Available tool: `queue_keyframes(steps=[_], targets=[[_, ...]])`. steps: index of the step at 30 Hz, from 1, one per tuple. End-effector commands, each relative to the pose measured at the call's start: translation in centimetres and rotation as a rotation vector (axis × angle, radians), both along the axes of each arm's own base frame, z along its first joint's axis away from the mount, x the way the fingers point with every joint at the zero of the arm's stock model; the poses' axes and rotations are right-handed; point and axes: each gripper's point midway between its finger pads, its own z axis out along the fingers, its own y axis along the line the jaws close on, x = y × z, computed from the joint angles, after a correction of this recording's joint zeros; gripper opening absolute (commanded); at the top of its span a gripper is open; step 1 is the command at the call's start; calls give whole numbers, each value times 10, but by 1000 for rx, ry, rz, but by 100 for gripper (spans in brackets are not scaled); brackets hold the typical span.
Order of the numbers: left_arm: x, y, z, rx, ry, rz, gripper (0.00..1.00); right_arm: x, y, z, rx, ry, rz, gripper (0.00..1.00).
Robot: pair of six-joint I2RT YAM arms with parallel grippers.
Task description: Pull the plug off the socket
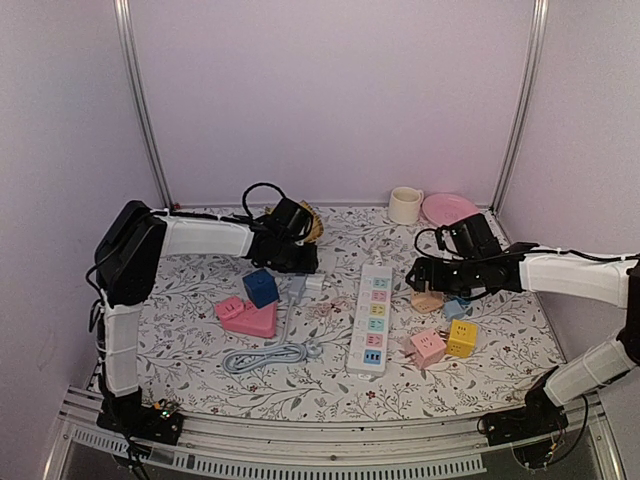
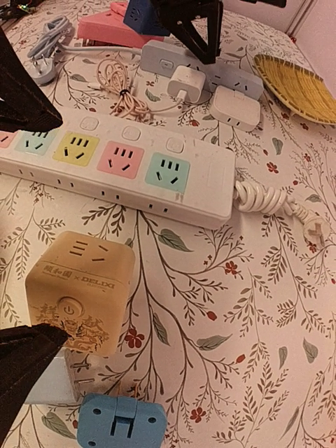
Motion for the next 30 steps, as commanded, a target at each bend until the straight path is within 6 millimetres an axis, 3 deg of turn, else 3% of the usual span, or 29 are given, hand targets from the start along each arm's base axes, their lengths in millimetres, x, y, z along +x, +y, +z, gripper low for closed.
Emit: queue_keyframes(steps=[1, 11, 16, 22, 29, 30], targets=[[18, 25, -25, 139, 31, 31, 47, -2, 3, 13, 25, -22, -3, 96], [23, 21, -55, 130, 81, 19, 40, -5, 9, 18, 45, -24, 10, 96], [18, 20, -58, 116, 95, 8, 22, -4, 21, 18, 63, -18, 38, 96], [11, 22, -34, 55, 60, 9, 0, -5, 44, 23, 145, -15, 98, 96], [-8, 10, 12, -137, 4, -33, 0, 0, 75, 41, 249, -41, 157, 96], [-11, 7, 27, -180, -18, -46, 0, 0, 82, 45, 264, -48, 171, 96]])
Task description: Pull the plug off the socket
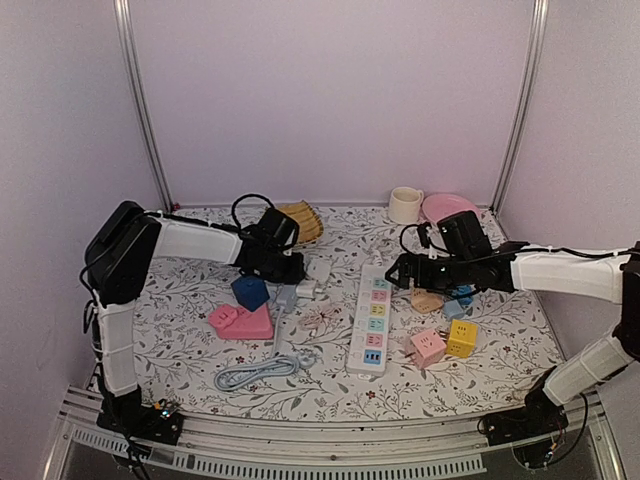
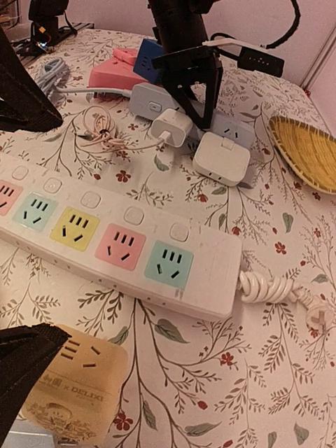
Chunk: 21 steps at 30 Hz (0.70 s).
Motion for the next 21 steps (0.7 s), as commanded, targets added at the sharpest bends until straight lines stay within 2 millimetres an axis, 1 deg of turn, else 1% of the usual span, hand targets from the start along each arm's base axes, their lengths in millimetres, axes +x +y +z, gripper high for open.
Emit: queue_keyframes(steps=[1, 5, 13, 16, 21], targets=[[-6, -21, 68, -231, -100, -43, 0, 8, 37, 32, 125, -61, 63, 96], [-23, -32, 91, -368, -123, -91, 0, 9, 56, 42, 200, -71, 101, 96], [-61, -62, 117, -589, -119, -242, 0, 6, 88, 61, 362, -89, 167, 93], [-75, -72, 126, -646, -127, -294, 0, 4, 96, 61, 393, -76, 179, 90], [-93, -88, 141, -739, -135, -374, 0, -1, 102, 56, 437, -50, 183, 85]])
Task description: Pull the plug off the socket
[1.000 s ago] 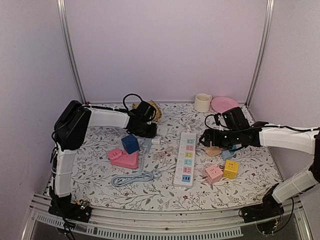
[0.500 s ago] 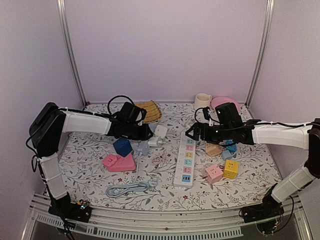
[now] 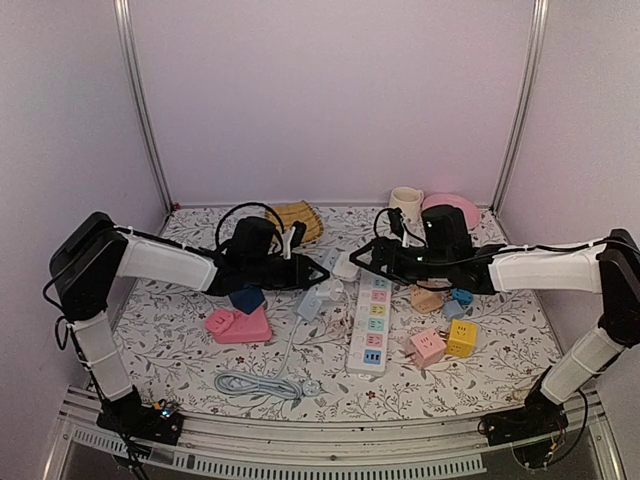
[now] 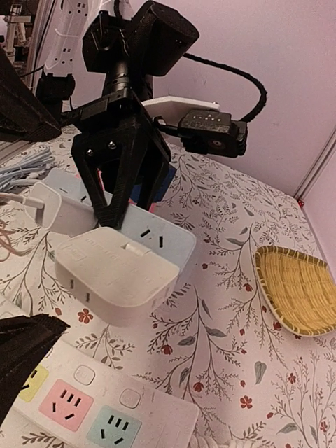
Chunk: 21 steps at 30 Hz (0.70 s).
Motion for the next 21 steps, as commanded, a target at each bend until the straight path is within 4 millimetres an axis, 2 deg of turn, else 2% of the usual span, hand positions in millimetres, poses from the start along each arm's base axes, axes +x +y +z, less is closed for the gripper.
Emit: queue_keyframes(steps=[1, 10, 13, 16, 21], targets=[[-20, -30, 65, -216, -109, -118, 0, -4, 11, 6, 82, 10, 21, 83], [-34, -46, 70, -247, -122, -160, 0, -3, -2, 5, 98, 23, -55, 66], [-36, -48, 72, -255, -128, -162, 0, -3, -3, 4, 102, 31, -63, 65], [-37, -49, 74, -260, -132, -160, 0, -3, -7, 1, 102, 46, -88, 66], [-40, -48, 80, -277, -138, -164, 0, -7, -11, -4, 116, 54, -102, 75]])
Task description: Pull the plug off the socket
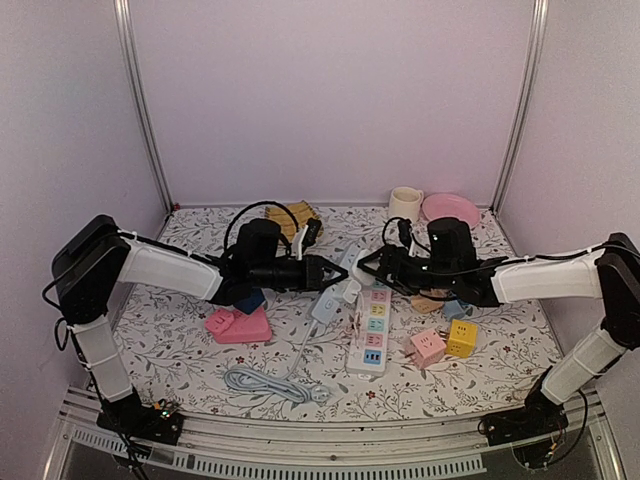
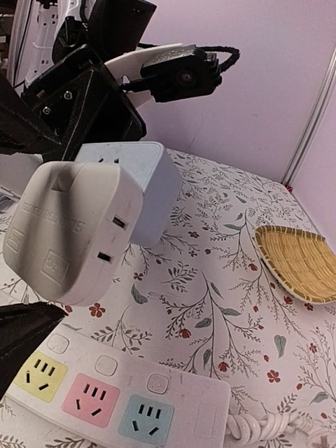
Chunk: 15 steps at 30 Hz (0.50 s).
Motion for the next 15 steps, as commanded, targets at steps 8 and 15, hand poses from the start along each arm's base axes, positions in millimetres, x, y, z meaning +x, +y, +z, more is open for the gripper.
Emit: queue_keyframes(steps=[8, 15], targets=[[-26, -19, 56, -245, -13, -149, 0, -14, 9, 33, 184, -93, 65, 74], [-30, -19, 47, -263, 27, -154, 0, -20, 2, 56, 247, -155, 55, 64]])
